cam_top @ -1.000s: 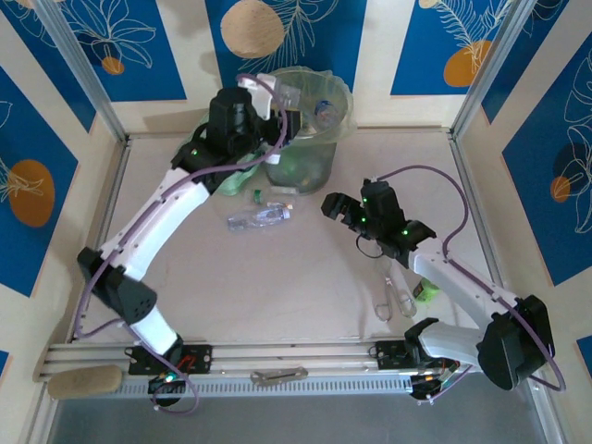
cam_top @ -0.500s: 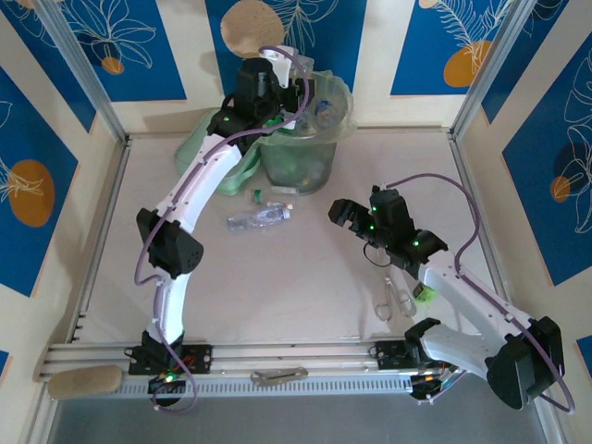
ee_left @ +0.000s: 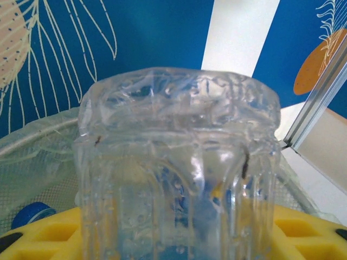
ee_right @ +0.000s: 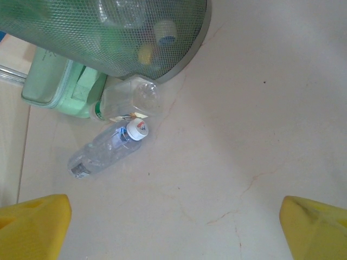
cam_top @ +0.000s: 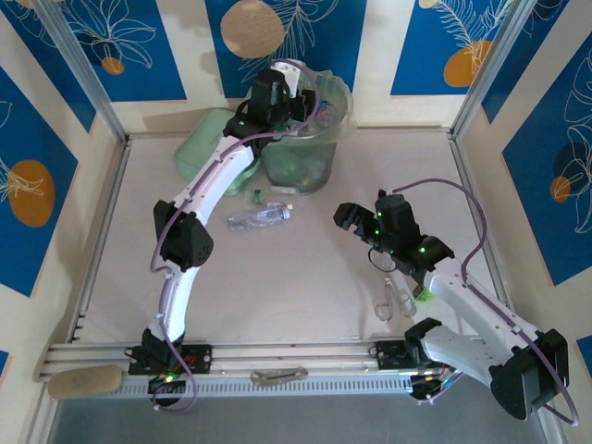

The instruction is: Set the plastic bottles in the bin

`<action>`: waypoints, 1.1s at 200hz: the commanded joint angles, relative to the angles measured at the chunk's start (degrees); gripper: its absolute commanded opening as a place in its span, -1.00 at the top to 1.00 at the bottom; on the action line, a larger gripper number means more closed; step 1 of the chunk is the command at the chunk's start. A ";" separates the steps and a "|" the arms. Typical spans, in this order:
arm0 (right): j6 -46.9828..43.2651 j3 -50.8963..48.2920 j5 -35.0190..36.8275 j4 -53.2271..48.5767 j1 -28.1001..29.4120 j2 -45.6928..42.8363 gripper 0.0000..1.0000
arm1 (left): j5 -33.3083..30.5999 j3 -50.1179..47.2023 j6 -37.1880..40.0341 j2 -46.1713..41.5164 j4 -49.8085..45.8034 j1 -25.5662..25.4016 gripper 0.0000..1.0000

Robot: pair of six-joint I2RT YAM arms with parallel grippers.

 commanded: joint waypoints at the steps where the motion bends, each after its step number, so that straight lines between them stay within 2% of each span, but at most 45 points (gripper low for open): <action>1: 1.13 -0.74 0.88 -0.33 -0.28 -0.81 -0.98 | -0.86 2.18 2.05 0.07 -0.12 0.41 0.01; 14: 0.79 -0.79 0.79 -0.27 -0.32 -0.62 -0.98 | -0.65 2.47 2.44 -0.38 -0.55 0.37 -0.09; 30: 0.50 -0.83 0.81 -0.08 -0.25 -0.47 -0.98 | -0.73 2.49 2.58 -1.09 -0.95 0.33 -0.46; 43: 0.33 -0.73 0.89 0.11 -0.15 -0.38 -0.98 | -0.78 2.48 2.76 -1.84 -1.24 0.33 -0.59; 56: 0.31 -0.58 0.85 0.36 0.10 -0.20 -0.98 | -0.95 2.49 2.47 -2.74 -1.64 0.40 -0.86; 68: 0.31 -0.40 0.84 0.59 0.28 0.16 -0.98 | -0.61 2.49 2.08 -3.80 -1.93 0.29 -1.00; 103: 1.24 0.26 0.51 1.37 1.23 2.03 -0.98 | 0.31 1.80 0.63 -8.27 -3.89 0.25 -0.99; 124: 2.53 0.57 0.16 2.96 2.39 4.26 -0.99 | 1.13 -3.21 -0.07 -13.71 -3.32 0.25 -0.99; 176: 5.30 3.75 -0.36 5.97 5.72 12.76 -0.99 | -1.34 -38.68 -1.28 -37.33 12.58 0.33 -0.99; 220: 4.30 10.11 -2.07 7.00 7.98 20.76 -1.00 | -7.98 -64.07 -4.81 -54.11 14.38 1.10 -0.99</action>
